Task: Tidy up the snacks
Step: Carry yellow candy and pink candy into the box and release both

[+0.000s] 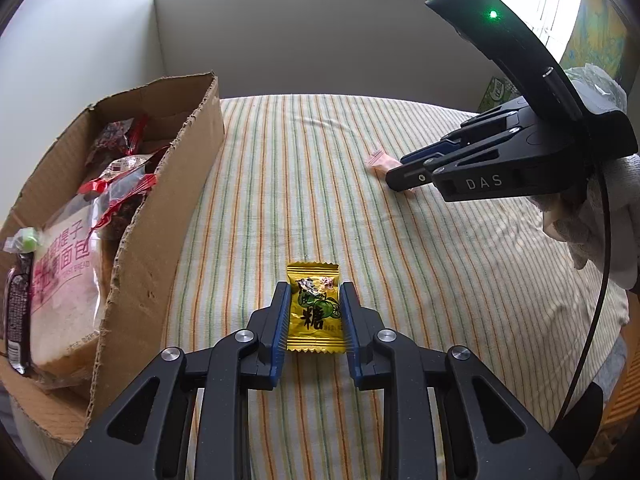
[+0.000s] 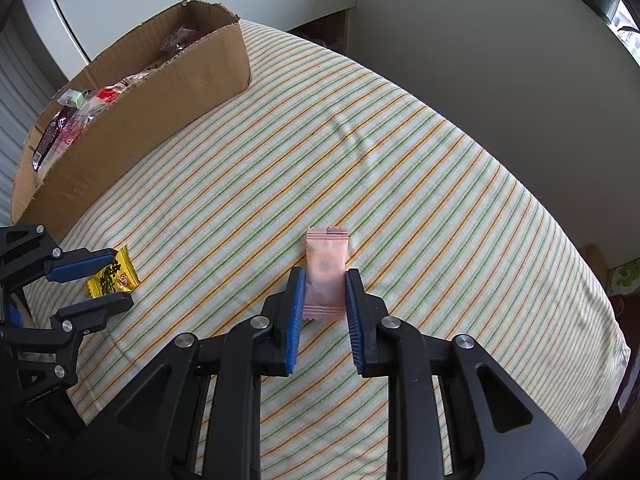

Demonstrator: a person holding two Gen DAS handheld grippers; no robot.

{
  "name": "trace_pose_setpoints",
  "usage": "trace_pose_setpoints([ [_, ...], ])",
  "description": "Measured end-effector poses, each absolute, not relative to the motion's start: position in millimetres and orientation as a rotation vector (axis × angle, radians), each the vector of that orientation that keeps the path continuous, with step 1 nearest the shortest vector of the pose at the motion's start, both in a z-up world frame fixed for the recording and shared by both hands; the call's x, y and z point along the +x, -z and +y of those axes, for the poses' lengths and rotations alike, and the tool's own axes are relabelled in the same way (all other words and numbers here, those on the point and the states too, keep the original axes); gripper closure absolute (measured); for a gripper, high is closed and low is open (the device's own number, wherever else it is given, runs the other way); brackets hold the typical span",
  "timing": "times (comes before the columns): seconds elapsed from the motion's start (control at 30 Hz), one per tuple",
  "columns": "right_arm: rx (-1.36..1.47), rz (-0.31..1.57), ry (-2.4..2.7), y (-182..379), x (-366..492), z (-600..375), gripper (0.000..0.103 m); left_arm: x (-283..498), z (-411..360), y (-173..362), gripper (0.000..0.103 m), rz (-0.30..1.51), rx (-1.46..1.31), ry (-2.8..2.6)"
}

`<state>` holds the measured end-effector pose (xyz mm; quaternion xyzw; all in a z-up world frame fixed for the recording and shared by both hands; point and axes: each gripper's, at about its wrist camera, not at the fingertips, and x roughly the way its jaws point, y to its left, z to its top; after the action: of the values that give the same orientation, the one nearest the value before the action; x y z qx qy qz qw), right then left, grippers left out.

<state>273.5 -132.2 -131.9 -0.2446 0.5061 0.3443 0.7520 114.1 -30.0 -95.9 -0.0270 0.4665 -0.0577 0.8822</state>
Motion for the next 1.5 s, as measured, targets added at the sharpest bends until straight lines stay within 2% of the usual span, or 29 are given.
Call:
trace_pose_setpoints([
  [0.27, -0.449, 1.085, -0.742, 112.1, 243.8, -156.2, 0.083, 93.7, -18.4, 69.1, 0.08, 0.929, -0.083, 0.156],
  [0.63, -0.386, 0.99, -0.773, 48.0, 201.3, -152.3, 0.083, 62.7, 11.3, 25.9, 0.08, 0.828, -0.084, 0.139],
  [1.17, -0.362, 0.899, -0.849, 4.4, 193.5, -63.3, 0.083, 79.8, 80.3, 23.2, 0.08, 0.74, -0.084, 0.018],
  [1.5, -0.376, 0.912, -0.87, 17.9, 199.3, 2.3, 0.083, 93.1, 131.6, 34.2, 0.08, 0.739, -0.132, -0.067],
])
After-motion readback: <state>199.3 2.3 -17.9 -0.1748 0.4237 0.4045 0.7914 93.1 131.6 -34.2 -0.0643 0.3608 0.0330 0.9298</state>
